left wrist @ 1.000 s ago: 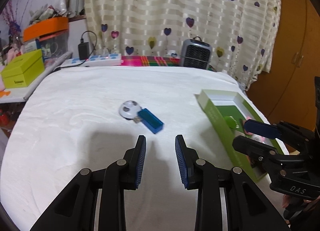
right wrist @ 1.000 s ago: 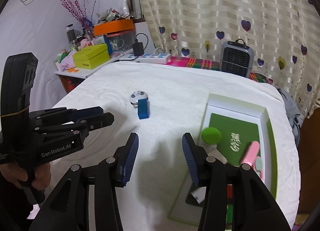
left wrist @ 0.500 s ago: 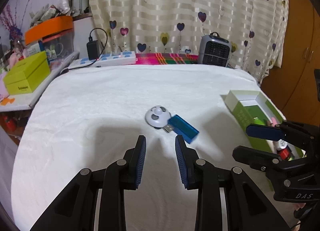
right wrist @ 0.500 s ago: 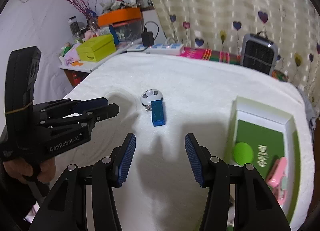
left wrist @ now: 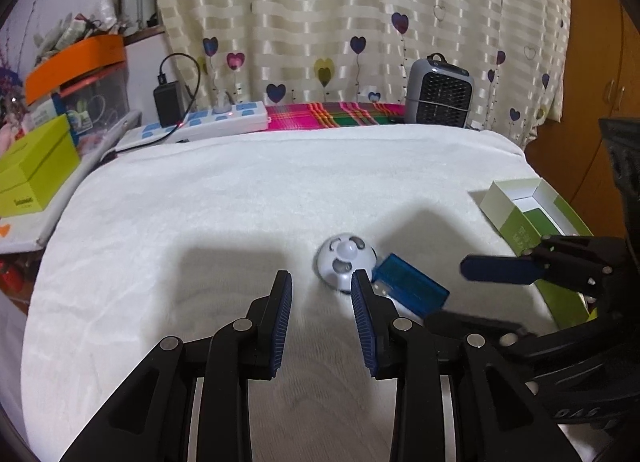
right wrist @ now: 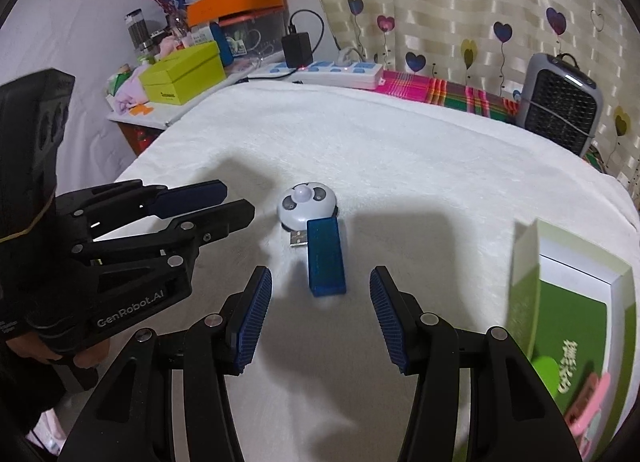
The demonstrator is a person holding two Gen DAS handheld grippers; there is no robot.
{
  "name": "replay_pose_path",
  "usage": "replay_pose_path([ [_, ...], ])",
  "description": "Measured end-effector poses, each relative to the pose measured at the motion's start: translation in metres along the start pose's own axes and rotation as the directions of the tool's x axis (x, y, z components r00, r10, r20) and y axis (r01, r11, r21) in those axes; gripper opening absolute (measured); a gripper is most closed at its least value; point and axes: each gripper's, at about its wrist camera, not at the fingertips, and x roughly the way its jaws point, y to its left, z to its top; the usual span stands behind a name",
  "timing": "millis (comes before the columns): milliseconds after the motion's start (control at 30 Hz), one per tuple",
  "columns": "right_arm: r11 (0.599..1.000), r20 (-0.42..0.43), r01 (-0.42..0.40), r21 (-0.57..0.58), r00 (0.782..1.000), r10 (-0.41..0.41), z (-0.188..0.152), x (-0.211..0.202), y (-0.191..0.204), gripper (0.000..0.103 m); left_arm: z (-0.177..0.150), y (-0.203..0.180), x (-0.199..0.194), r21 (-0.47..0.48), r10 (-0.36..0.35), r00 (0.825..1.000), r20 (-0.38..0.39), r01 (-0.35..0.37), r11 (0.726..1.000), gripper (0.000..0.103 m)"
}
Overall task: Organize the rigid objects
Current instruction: 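Grasp the round white head with the left tool while the right tool grasps the blue stick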
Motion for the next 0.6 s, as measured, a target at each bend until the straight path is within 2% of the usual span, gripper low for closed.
replay_pose_path([
  [200,1.0,-0.037,0.009,0.005,0.999,-0.009,0.004,0.026,-0.002,0.05,0.006,0.001,0.013,0.011,-0.023,1.0,0.01,0.023,1.0,0.035],
  [367,0.999,-0.042,0.051,0.004,0.998,-0.05,0.003,0.033,-0.007,0.023,0.011,-0.002,0.028,0.006,-0.033,0.999,-0.021,0.033,0.999,0.035],
  [600,0.997,-0.044,0.075,0.033,0.996,-0.073,-0.001,0.019,-0.012,0.023,0.015,-0.015,0.045,0.035,-0.038,0.997,-0.067,0.04,0.999,0.036],
])
